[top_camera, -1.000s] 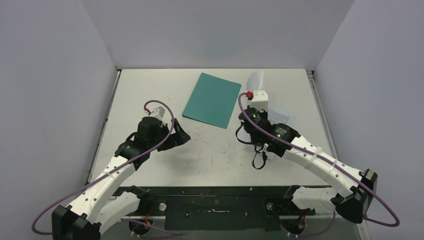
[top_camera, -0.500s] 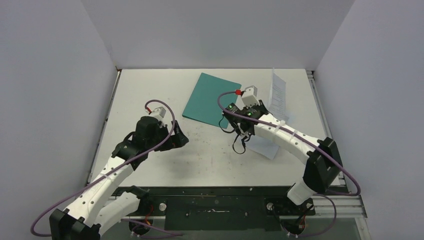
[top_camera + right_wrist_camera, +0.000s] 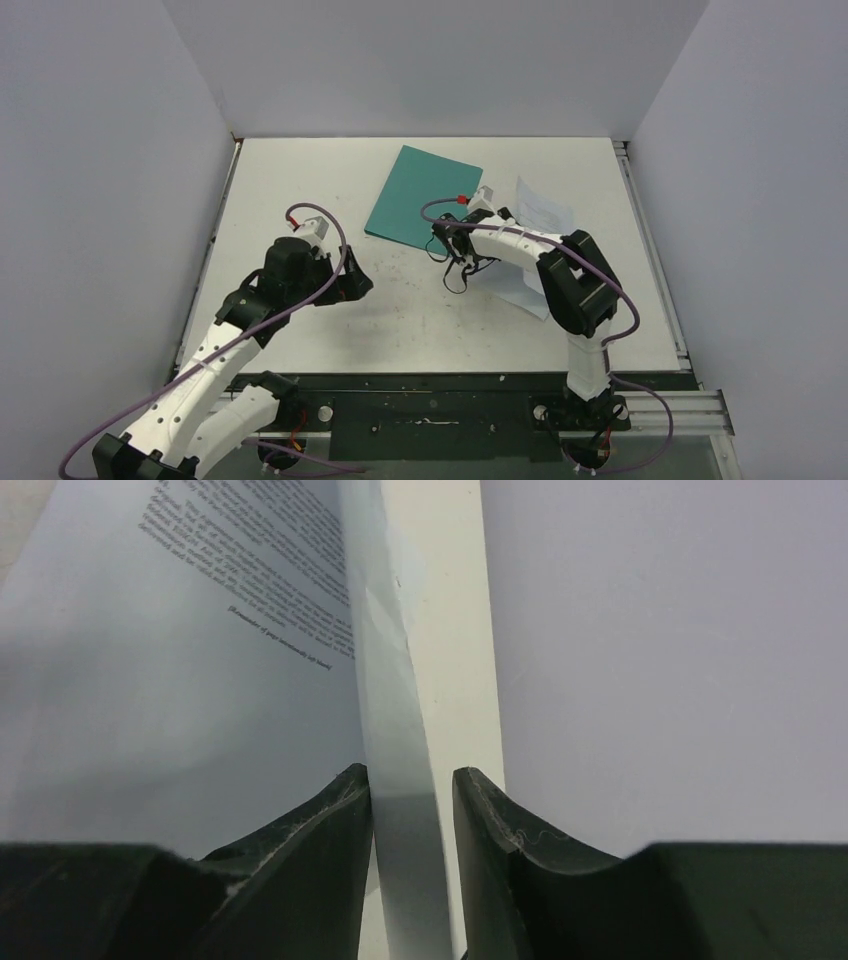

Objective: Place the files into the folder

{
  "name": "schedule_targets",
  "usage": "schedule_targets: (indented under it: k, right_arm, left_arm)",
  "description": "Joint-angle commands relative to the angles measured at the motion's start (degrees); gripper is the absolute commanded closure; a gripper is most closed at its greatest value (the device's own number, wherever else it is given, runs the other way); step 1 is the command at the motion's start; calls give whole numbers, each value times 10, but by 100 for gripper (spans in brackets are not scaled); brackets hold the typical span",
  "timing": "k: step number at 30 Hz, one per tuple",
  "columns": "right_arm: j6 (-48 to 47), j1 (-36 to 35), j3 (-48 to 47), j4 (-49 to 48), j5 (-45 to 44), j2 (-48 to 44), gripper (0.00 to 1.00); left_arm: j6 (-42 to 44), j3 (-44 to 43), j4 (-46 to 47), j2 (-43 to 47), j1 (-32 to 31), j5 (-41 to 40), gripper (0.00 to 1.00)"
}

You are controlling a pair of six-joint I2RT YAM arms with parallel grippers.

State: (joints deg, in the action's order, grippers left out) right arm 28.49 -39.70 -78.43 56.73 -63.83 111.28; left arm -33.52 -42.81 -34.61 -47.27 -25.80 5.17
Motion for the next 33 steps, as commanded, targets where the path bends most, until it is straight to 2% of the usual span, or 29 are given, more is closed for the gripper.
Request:
schedule_targets:
  k: [1,6,13,19,28,33]
  right_arm:
    - [-19,8,-33,-40,17,12,58]
    - [-30,8,-32,-65,60,-4,37]
    - [-50,8,-19,-116,172,-72,19]
    - [-54,13,-6,-180,273,-123,12]
    - [-9,50,43,-307,397,-135,12]
    - [40,79,81,-399,497,-125,13]
  left_arm:
    - [16,-10,-1,11,-2,-2,3]
    - [17,-11,-1,13,-2,0,4]
    - [17,-9,1,18,-3,4,4]
    - [17,-6,-2,28,-3,-2,4]
    - [14,-2,-2,35,-4,-8,4]
    - [12,0,-2,36,-10,-13,4]
